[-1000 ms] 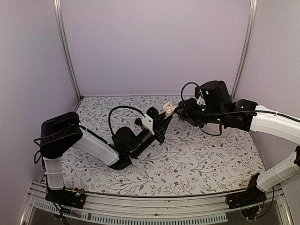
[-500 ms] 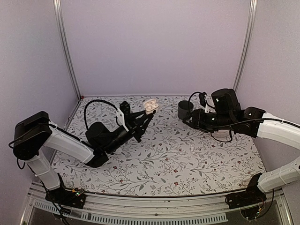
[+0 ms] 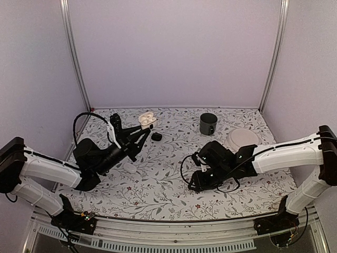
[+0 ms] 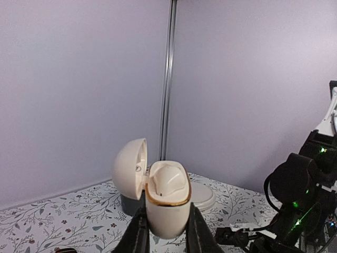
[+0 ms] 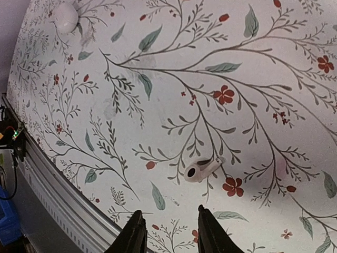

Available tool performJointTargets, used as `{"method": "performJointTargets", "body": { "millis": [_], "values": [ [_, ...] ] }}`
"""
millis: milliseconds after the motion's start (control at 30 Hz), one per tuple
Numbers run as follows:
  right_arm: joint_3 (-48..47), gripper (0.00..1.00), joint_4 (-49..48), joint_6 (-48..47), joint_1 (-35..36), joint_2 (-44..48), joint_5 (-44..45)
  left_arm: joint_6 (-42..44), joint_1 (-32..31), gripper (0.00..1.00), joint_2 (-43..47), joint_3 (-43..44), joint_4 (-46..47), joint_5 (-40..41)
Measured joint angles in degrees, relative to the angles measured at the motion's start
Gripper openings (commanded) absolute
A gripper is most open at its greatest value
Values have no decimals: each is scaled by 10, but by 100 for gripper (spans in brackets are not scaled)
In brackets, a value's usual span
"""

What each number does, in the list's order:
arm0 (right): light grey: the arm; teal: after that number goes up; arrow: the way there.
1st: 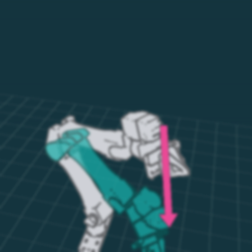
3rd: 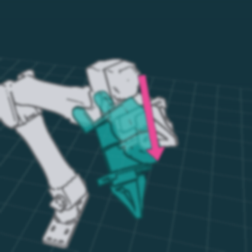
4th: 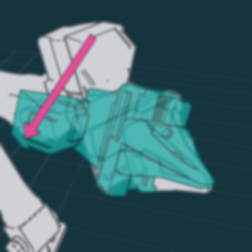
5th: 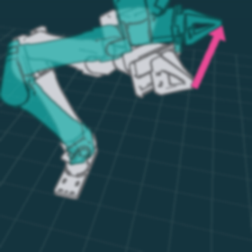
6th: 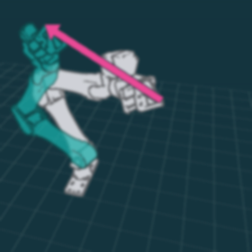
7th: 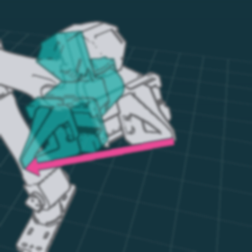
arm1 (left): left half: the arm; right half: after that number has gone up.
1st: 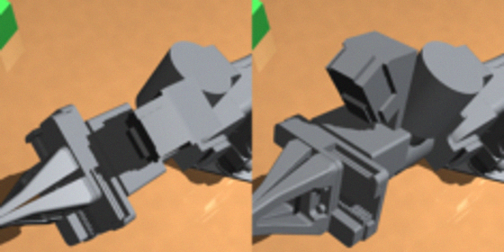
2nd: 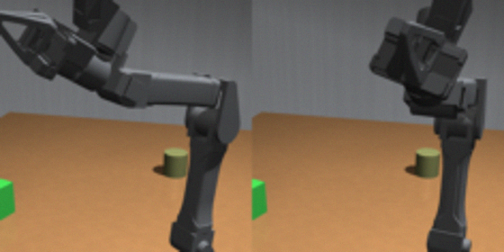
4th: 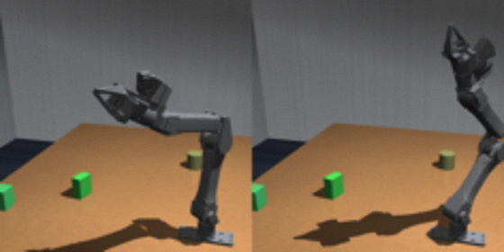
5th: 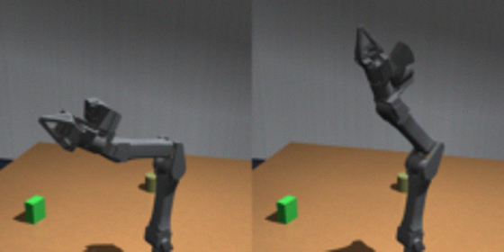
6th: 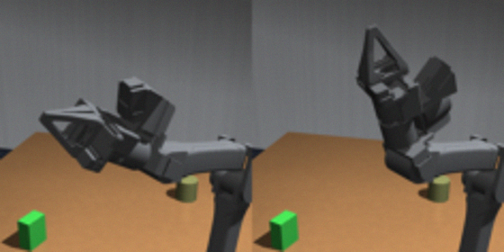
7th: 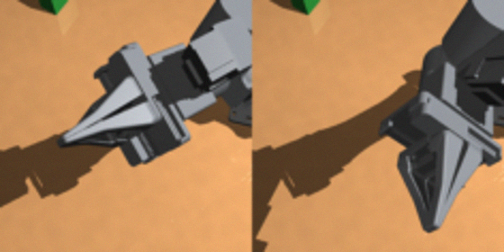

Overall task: Insert the wireless bluetooth earbuds into the charging case
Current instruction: Adjust the right earbud at the center of the board.

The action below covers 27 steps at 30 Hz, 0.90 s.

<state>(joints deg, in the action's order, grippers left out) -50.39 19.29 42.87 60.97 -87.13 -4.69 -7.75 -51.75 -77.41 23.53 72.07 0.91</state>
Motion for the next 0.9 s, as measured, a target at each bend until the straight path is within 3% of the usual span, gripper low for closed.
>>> {"method": "performJointTargets", "body": {
  "millis": [300,900],
  "values": [
    [-28,34,25,33,28,-92,-4,-8,1,0,11,-12,-15,0],
    [-130,37,117,40,24,-176,46,-9,3,0,35,-29,-30,0]
  ]
}}
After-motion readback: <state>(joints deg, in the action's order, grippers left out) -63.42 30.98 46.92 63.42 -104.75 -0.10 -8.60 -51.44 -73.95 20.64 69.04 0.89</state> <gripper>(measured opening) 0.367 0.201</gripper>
